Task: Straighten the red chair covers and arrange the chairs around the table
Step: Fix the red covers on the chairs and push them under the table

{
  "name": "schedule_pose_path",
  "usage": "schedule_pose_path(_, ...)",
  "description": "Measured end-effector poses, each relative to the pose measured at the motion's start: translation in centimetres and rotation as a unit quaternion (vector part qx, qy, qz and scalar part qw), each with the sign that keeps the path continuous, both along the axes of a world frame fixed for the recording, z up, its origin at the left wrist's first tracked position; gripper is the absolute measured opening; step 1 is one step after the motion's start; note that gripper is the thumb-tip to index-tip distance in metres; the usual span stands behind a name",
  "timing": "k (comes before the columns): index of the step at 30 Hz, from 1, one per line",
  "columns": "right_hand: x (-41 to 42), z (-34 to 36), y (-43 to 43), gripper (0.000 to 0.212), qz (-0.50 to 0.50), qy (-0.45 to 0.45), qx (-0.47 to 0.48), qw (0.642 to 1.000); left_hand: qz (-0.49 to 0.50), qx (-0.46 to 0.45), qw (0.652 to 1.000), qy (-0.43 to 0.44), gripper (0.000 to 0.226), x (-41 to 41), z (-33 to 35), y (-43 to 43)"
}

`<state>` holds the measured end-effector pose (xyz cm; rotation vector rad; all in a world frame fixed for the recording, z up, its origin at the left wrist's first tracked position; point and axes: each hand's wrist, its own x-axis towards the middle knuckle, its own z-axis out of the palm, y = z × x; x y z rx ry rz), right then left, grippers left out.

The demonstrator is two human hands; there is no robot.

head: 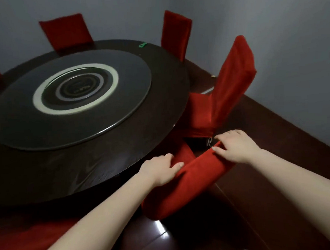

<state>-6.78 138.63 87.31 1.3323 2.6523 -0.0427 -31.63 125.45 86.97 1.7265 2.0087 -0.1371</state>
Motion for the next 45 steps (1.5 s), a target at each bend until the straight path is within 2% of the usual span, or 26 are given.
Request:
schedule_pose_path(3, 0.2, -2.4, 2.8, 0.051, 0.102, -0.053, -0.017, 0.993, 0.102, -0.01, 0.995, -0.005, 0.075, 1.5, -1.7, -1.6)
schedule_pose_path(6, 0.9, -4.3, 3.0, 0.053, 0.145, -0.031, 0.017, 0.989, 0.19, -0.036, 0.981, -0.008, 0.071, 3.8, -3.3, -3.4)
schedule_pose_path(10, 1.1, -4.4, 3.0, 0.051, 0.164, -0.007, 0.042, 0.985, 0.25, 0.059, 0.957, 0.136, 0.058, 8.0, -4.8, -5.3)
schedule_pose_path(13, 1.7, -4.6, 1.9, 0.051, 0.16, 0.006, 0.042, 0.986, 0.296, 0.04, 0.942, 0.151, 0.06, 9.5, -5.0, -5.2)
schedule_pose_path(15, 3.1, -5.2, 0.6, 0.051, 0.159, 0.027, 0.044, 0.986, 0.297, 0.025, 0.943, 0.147, 0.063, 10.1, -5.1, -5.4)
schedule_pose_path(19, 6.2, -6.6, -2.5, 0.052, 0.154, 0.085, 0.04, 0.984, 0.203, 0.12, 0.951, 0.201, 0.05, 11.6, -6.0, -8.3)
schedule_pose_path(23, 4.3, -6.2, -1.7, 0.056, 0.142, 0.096, 0.067, 0.983, 0.25, 0.196, 0.914, 0.254, 0.048, 9.6, -5.8, -6.7)
schedule_pose_path(31, 2.6, -6.0, 2.1, 0.049, 0.176, 0.111, 0.053, 0.977, 0.269, 0.259, 0.894, 0.249, 0.047, 8.3, -6.5, -3.6)
schedule_pose_path(35, 2.5, -5.9, 6.3, 0.045, 0.224, 0.156, 0.084, 0.958, 0.282, 0.294, 0.879, 0.247, 0.04, 10.2, -6.3, -0.8)
schedule_pose_path(41, 5.6, -6.4, 15.1, 0.038, 0.273, 0.148, 0.139, 0.94, 0.297, 0.28, 0.889, 0.209, 0.032, 16.0, -7.0, 5.5)
schedule_pose_path(45, 6.6, -6.6, 18.0, 0.038, 0.279, 0.164, 0.135, 0.937, 0.308, 0.278, 0.886, 0.206, 0.033, 18.0, -7.1, 7.9)
